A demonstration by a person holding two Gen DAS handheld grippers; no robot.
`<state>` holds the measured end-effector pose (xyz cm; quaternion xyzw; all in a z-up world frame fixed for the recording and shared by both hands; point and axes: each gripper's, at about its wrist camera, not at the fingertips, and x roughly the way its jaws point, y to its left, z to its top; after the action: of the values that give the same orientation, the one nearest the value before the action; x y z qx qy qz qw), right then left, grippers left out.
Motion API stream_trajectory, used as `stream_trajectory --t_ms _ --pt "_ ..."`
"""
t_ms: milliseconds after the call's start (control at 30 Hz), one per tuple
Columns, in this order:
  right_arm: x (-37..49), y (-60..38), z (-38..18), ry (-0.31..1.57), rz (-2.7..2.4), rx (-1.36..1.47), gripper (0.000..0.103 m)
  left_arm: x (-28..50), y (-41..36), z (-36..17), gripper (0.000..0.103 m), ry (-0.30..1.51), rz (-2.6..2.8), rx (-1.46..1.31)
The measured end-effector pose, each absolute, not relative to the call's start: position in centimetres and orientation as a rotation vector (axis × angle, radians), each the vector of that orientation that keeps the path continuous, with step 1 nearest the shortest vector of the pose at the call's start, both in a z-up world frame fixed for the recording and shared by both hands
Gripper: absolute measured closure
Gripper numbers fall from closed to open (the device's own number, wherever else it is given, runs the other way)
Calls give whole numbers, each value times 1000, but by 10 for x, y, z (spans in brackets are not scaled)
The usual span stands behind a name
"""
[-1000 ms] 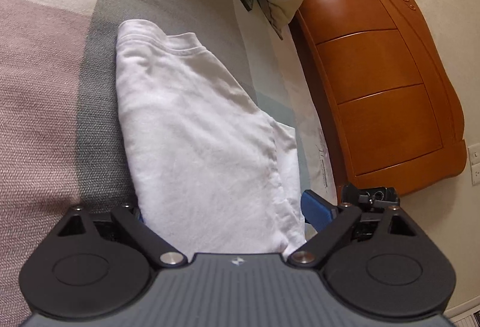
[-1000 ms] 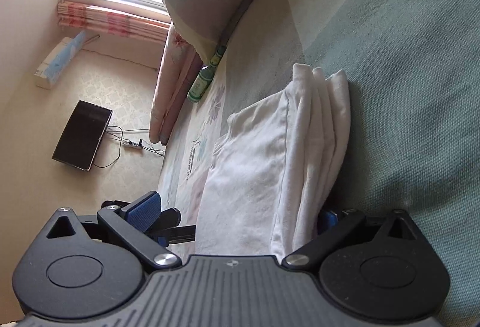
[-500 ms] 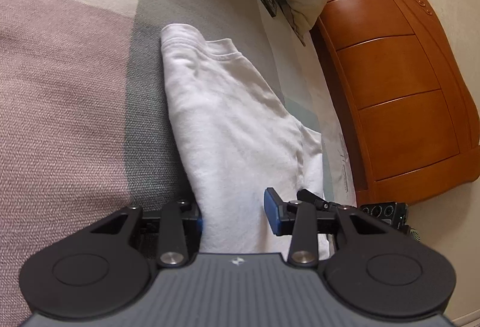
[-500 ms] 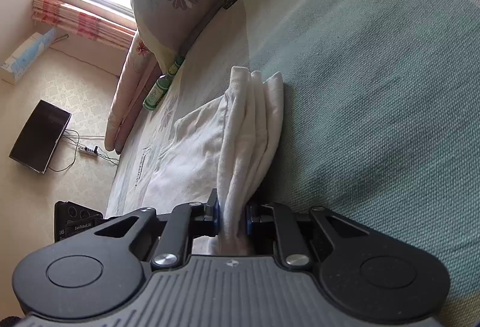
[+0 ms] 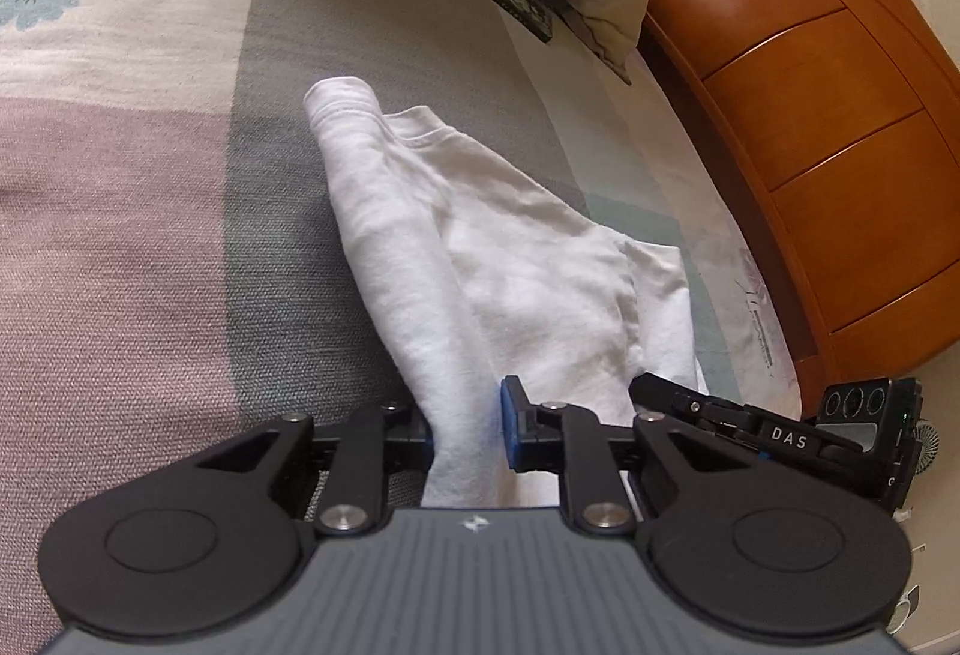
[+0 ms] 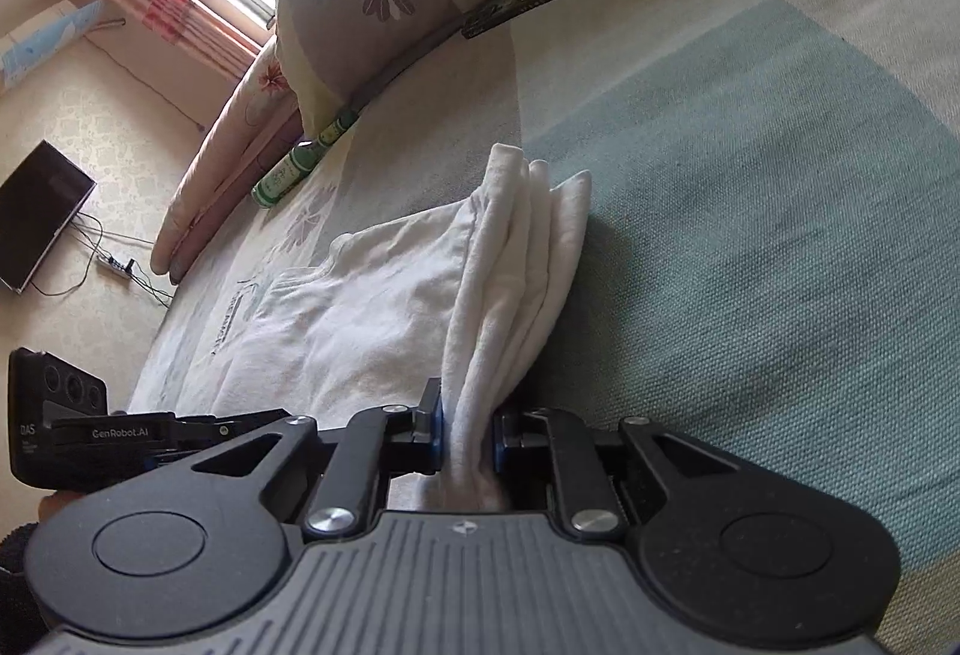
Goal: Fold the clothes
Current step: 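Lift the pinched shirt edge with both grippers and fold it over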
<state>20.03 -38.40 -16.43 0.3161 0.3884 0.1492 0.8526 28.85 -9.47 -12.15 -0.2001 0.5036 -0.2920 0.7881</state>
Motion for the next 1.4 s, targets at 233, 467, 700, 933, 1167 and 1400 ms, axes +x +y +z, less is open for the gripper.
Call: stream_trajectory --t_ms 233,467,700,933,1167,1400 --pt "201 -382 -159 829 302 634 85 292 -101 -116 87 1074 -634 -421" --pt "199 -378 -155 832 295 603 85 293 -101 -116 87 1077 -632 -427" --pt "200 -380 -160 842 297 620 84 299 -99 -136 81 1101 -627 -466" --pt "201 -380 -165 841 308 637 73 304 -93 -145 75 1082 -671 -512" --pt "197 -386 -171 831 325 683 72 299 -88 -150 78 1077 -666 -572" --pt "198 -379 -168 827 293 633 80 297 -111 -135 82 1068 -624 -437"
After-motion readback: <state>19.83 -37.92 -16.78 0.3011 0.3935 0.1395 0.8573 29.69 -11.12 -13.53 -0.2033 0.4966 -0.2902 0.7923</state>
